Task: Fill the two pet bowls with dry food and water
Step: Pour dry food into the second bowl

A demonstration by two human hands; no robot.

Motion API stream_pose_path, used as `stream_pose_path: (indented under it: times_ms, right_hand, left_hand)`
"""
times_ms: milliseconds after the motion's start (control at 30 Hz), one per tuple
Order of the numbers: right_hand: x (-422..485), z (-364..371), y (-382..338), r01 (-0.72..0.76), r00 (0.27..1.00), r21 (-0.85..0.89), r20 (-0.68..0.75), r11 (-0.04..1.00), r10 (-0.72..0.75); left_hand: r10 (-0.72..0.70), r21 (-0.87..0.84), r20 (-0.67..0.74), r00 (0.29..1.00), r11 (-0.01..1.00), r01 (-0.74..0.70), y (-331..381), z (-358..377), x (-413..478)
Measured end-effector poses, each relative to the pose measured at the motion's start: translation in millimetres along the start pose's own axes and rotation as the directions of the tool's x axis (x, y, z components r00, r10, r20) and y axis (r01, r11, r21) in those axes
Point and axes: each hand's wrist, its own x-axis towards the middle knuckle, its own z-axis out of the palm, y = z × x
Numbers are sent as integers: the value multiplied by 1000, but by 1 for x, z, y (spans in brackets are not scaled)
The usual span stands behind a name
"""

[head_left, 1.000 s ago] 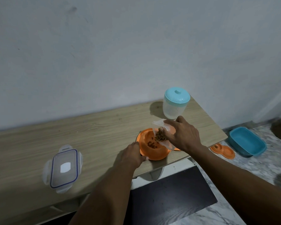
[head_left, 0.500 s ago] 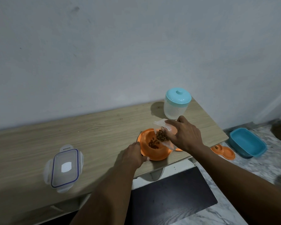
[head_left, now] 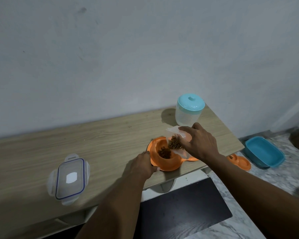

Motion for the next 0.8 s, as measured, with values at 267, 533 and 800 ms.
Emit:
stream_pose_path:
  times_ms: [267, 533, 800]
  right_hand:
    - [5, -7, 15, -184, 982, 274, 9, 944, 189]
    - [5, -8, -2, -471, 867, 797, 340, 379, 363]
    - [-1, 37, -114, -570, 817, 818, 556, 75, 151]
  left_hand:
    - [18, -104, 93, 995, 995, -8, -1, -8, 3]
    - [-15, -365, -34, 999, 931, 1, 6, -40, -4]
    - [-244, -617, -225, 943, 785, 56, -29, -93, -19]
